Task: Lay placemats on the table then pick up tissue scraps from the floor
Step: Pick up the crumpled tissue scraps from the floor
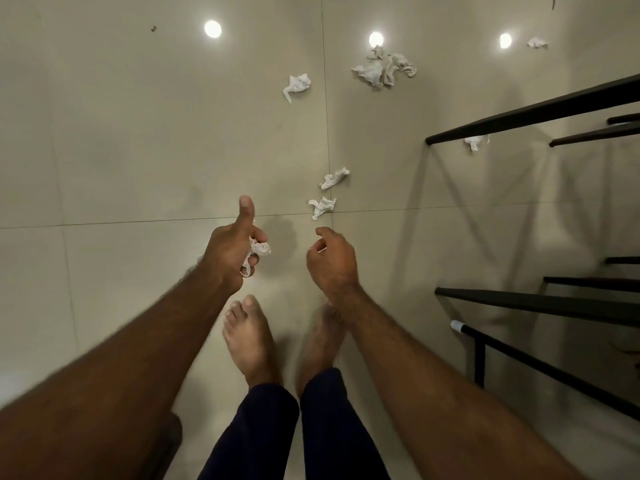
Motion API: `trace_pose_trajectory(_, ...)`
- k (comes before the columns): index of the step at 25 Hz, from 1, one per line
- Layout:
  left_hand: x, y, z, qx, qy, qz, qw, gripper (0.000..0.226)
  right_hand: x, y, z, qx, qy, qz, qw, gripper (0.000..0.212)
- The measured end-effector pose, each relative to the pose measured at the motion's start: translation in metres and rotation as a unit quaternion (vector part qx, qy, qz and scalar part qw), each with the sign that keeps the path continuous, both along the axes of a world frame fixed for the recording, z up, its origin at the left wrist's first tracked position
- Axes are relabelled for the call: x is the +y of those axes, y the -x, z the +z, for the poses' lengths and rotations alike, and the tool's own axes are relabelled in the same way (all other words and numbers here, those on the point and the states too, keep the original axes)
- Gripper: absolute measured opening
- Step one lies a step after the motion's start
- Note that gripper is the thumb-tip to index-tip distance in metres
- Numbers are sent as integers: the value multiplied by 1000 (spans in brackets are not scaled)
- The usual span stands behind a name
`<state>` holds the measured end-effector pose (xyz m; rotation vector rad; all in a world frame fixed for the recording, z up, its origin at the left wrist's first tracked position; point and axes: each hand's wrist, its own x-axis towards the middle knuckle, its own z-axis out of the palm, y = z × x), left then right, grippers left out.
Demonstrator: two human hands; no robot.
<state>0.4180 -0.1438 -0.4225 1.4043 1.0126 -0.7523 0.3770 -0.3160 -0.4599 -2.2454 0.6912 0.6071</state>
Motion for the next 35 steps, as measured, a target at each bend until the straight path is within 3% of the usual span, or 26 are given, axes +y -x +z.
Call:
trace_pose_trajectory(6, 0, -24, -55, 18, -18, 46, 999, 68, -23, -49, -87, -27, 94, 211, 973, 50)
trace_pose_trajectory(11, 3, -30, -88, 17, -15, 42, 999, 58, -26, -78, -133, -55, 185, 295, 936, 32)
trace_pose_trajectory(18, 2, -27, -95, 17, -36, 58, 998, 55, -55, -83, -134, -84, 121, 335, 930, 31)
trace_pose_trajectory(24, 3, -32, -93, 6, -37, 79, 996, 55, -72, -134, -117, -206, 96, 308, 924, 31)
trace_pose_trajectory(28, 5, -36, -91, -3, -41, 84, 996, 56, -72, -139, -118, -130, 173, 424, 879, 31)
trace_pose_trajectory(35, 12, -43, -89, -19, -48, 106, 993, 58, -60, -111, -129, -64, 166, 383, 907, 29)
